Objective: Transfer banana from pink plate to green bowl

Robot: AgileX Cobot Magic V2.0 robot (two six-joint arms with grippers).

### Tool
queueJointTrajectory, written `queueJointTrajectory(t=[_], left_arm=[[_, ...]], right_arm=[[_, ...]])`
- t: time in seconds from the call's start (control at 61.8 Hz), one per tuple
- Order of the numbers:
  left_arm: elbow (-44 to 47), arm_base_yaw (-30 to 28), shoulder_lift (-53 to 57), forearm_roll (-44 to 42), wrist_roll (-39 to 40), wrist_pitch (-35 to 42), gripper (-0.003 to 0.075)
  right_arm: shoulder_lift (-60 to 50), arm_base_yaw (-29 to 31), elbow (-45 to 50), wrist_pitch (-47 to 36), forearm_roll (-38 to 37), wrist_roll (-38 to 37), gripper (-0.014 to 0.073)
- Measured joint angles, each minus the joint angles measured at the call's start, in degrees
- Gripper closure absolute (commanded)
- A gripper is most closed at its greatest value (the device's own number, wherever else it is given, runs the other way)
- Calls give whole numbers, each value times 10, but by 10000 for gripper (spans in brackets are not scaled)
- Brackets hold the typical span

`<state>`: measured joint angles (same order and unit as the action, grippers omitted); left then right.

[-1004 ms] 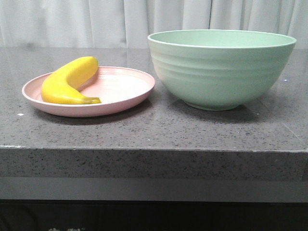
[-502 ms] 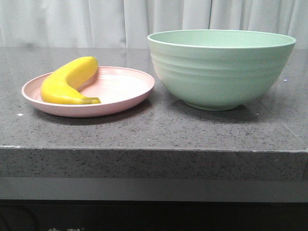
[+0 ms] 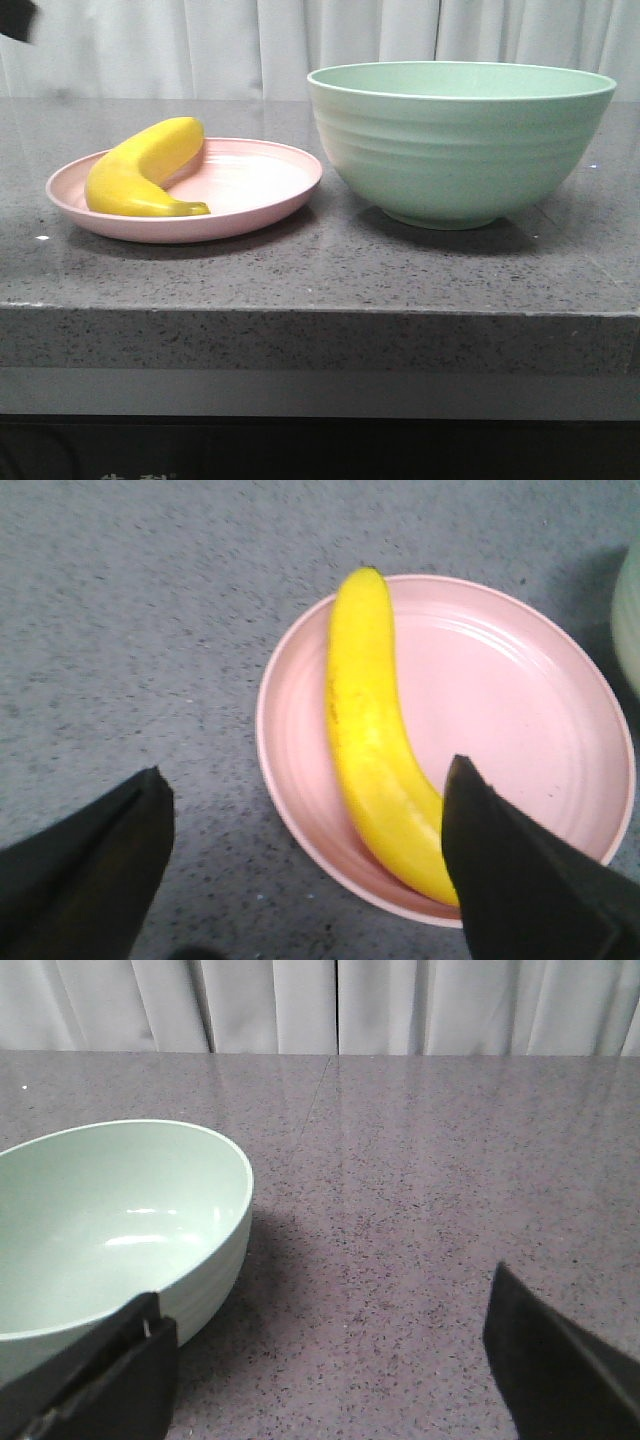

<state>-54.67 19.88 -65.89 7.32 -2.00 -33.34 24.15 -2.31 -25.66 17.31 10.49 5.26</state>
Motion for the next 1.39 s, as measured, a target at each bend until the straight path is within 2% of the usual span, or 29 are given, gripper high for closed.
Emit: queueJointTrajectory(t=[0.146, 0.356, 0.89, 1.02, 1.214, 1.392], left_arm=[[-65, 27, -103, 1, 20, -44, 169], [-121, 39, -193, 10, 27, -77, 171], [-129, 42, -260, 20, 27, -81, 178], [-129, 42, -263, 20, 27, -77, 267], [-129, 42, -263, 20, 28, -62, 464], [-131, 42, -263, 20, 28, -39, 566]], right_arm=[[0, 0, 0, 0, 0, 0, -40], [0, 0, 0, 0, 0, 0, -40], [0, 0, 0, 0, 0, 0, -40], [0, 0, 0, 0, 0, 0, -40], [0, 0, 0, 0, 0, 0, -39], [0, 0, 0, -10, 0, 0, -39]])
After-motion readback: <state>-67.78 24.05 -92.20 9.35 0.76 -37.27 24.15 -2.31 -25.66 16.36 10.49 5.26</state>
